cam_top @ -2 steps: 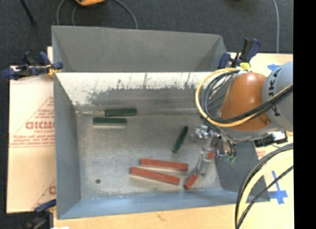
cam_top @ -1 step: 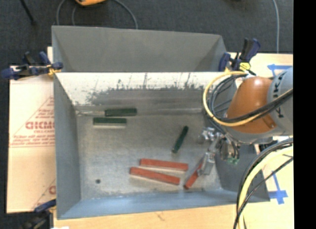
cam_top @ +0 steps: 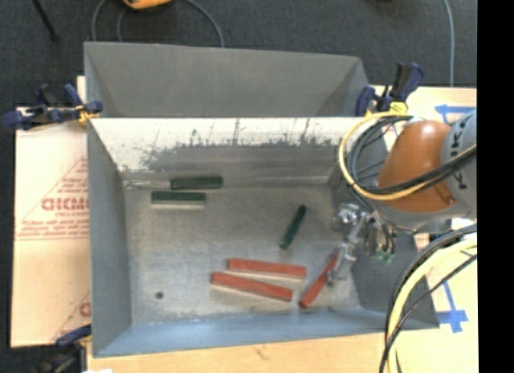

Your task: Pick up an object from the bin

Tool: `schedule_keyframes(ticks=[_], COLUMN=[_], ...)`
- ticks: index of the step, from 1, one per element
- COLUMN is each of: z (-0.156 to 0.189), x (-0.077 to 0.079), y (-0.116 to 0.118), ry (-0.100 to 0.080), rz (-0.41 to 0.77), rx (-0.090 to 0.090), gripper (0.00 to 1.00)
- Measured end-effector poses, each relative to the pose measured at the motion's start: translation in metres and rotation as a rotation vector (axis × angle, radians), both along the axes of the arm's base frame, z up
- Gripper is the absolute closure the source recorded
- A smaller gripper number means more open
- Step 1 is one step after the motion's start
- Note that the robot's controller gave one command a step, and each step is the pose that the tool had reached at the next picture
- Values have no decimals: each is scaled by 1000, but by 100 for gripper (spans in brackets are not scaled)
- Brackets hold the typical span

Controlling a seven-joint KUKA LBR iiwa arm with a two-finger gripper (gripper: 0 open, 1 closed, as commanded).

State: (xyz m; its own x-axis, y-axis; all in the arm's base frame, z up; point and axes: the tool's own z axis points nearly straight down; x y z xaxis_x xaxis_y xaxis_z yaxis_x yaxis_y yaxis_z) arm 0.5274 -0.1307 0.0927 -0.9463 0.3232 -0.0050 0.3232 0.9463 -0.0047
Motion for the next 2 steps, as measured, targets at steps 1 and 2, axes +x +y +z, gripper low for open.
schedule_keyframes(ticks=[1, 2], z=[6, -2], x=[5, 20], y=[32, 10], ry=[-1, -1], rz=[10, -143], rx=[6, 5], gripper=[0, 100])
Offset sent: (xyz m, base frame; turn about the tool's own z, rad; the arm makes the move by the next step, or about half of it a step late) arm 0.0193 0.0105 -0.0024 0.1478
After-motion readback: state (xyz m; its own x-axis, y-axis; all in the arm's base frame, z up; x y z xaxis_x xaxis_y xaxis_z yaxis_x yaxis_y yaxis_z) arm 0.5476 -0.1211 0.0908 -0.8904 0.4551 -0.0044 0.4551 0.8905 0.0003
